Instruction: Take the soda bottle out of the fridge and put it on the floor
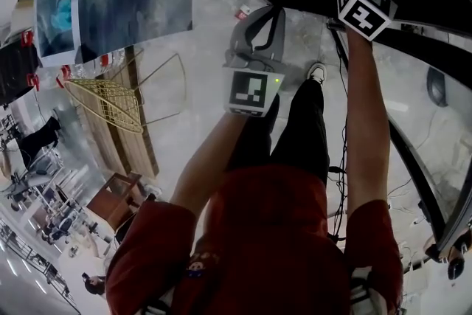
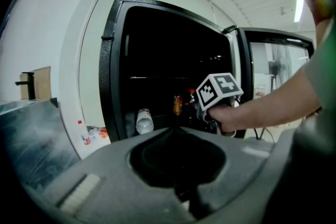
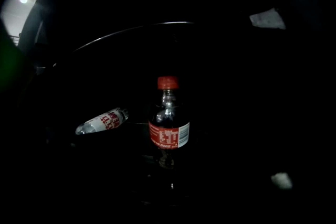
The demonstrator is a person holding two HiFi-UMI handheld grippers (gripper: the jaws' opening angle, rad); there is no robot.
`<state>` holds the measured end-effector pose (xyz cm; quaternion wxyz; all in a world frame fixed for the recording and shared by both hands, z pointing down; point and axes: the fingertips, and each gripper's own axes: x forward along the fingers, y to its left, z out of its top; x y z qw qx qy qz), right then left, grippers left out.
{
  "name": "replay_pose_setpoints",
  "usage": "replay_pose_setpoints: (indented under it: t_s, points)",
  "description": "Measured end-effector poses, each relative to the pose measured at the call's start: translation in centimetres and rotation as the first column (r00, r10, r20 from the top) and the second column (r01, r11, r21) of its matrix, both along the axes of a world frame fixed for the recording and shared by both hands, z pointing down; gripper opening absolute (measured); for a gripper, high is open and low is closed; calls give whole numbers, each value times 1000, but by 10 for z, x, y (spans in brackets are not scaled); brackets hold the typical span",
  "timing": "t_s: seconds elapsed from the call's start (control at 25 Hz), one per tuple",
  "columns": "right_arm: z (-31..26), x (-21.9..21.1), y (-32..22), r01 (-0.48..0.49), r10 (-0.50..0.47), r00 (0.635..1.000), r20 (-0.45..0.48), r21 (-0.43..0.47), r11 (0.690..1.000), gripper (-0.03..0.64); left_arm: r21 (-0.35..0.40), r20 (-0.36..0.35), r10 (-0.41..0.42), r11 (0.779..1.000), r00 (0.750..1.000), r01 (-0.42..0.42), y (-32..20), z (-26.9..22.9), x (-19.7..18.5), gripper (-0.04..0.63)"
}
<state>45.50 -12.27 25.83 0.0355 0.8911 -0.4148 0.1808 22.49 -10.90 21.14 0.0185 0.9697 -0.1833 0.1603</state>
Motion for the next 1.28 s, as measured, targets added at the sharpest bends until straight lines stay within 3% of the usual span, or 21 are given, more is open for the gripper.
replay_pose_setpoints:
  t_s: [0.6, 1.04, 1.28]
  points:
    - [9, 21, -17, 8, -9, 999, -35, -35, 999, 299, -17, 16, -17, 1000, 1000, 18, -8, 11, -2, 0]
    - [9, 15, -16, 31, -32, 999, -20, -43, 999, 295, -14, 17, -28, 1000, 999, 28, -7, 9, -5, 0]
    - [6, 2, -9, 52, -53, 999, -12, -55, 997, 293, -16, 53, -24, 1000, 998, 24, -1, 7, -9, 0]
